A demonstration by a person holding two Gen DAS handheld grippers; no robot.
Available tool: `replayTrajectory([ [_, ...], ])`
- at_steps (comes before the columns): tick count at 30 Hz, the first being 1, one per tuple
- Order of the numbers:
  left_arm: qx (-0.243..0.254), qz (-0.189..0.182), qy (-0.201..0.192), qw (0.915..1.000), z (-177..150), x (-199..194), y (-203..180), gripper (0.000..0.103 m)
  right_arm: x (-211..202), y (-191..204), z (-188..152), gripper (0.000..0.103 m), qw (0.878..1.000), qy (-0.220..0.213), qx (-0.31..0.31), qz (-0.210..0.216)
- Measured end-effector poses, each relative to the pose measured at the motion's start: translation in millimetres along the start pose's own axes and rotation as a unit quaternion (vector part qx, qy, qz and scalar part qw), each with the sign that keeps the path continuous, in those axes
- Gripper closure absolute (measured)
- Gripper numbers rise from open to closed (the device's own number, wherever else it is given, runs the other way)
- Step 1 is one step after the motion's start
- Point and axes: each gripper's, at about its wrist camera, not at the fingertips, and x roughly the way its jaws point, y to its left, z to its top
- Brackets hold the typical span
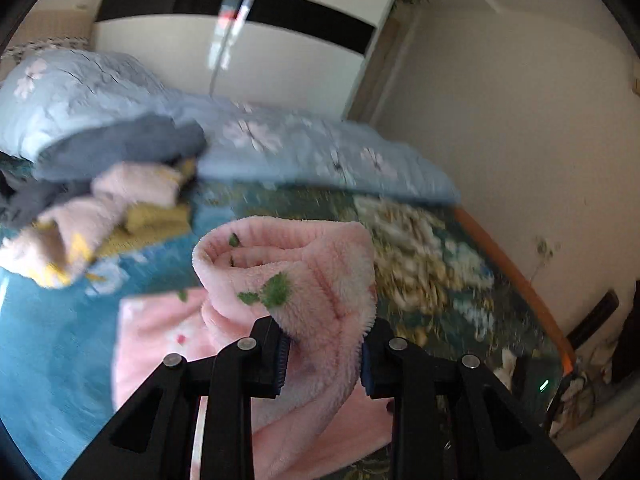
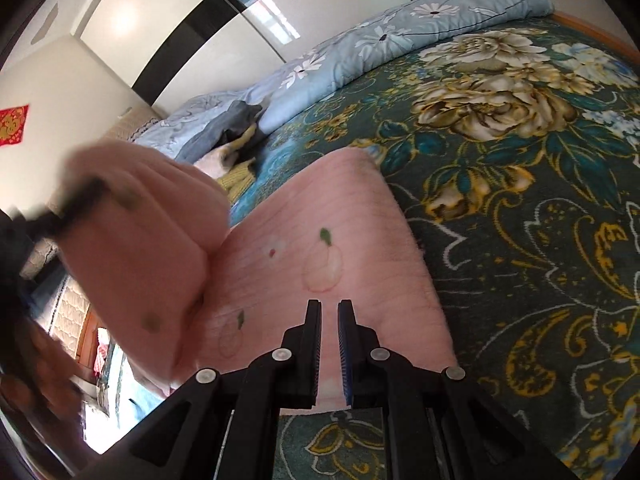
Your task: Fold clothes
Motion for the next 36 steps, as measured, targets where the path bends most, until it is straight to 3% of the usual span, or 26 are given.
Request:
replayTrajectory([
  [9,0.098,0.031,0.065,0.9926,-65.9,55.9,-60.6,0.072,-9.0,-21.1,4.8,0.092,0.999,-0.011,0.026,-0.014],
  [11,0.105,0.024,0.082,0.9908,-69.0,58.9,-63.9,0.063,-10.7,-23.7,5.2,0.092,0.999,-0.014,0.029,-0.017],
  [13,0.108,0.006,0.085,0.9905,-68.8,54.8,-66.1,0.048,-11.8,-26.1,6.0,0.092,0.999,-0.016,0.031,-0.021],
  [15,0.103,-0.011,0.085,0.9910,-66.7,48.2,-67.3,0.042,-12.9,-28.7,6.9,0.092,0.999,-0.019,0.035,-0.024],
  [19,0.089,-0.029,0.069,0.9932,-58.3,25.3,-61.5,0.041,-16.2,-31.1,9.4,0.092,0.999,-0.028,0.037,-0.020],
  [22,0.076,-0.024,0.045,0.9958,-51.4,-1.2,-37.0,0.037,-25.1,-29.1,14.4,0.092,0.999,-0.042,0.021,-0.004],
  [24,0.066,-0.002,0.032,0.9973,-47.7,-19.4,-13.0,0.034,-33.7,-24.4,20.2,0.092,0.998,-0.053,0.005,0.015],
  [26,0.058,0.042,0.022,0.9972,-47.6,-34.9,18.0,0.031,-39.7,-14.9,25.6,0.091,0.997,-0.059,-0.020,0.045],
  [29,0.022,0.117,0.024,0.9926,-53.8,-42.5,69.5,0.030,-36.5,8.5,33.6,0.080,0.991,-0.048,-0.075,0.095],
  [30,0.000,0.127,0.030,0.9914,-58.0,-41.4,85.4,0.030,-30.0,17.6,35.5,0.069,0.989,-0.037,-0.097,0.108],
  [32,-0.046,0.124,0.044,0.9902,-70.0,-35.7,112.6,0.030,-14.2,31.3,38.6,0.057,0.985,-0.020,-0.124,0.119],
  [36,-0.081,0.105,0.061,0.9893,-92.4,-21.0,136.6,0.030,21.8,38.0,44.4,0.055,0.986,0.026,-0.115,0.118],
])
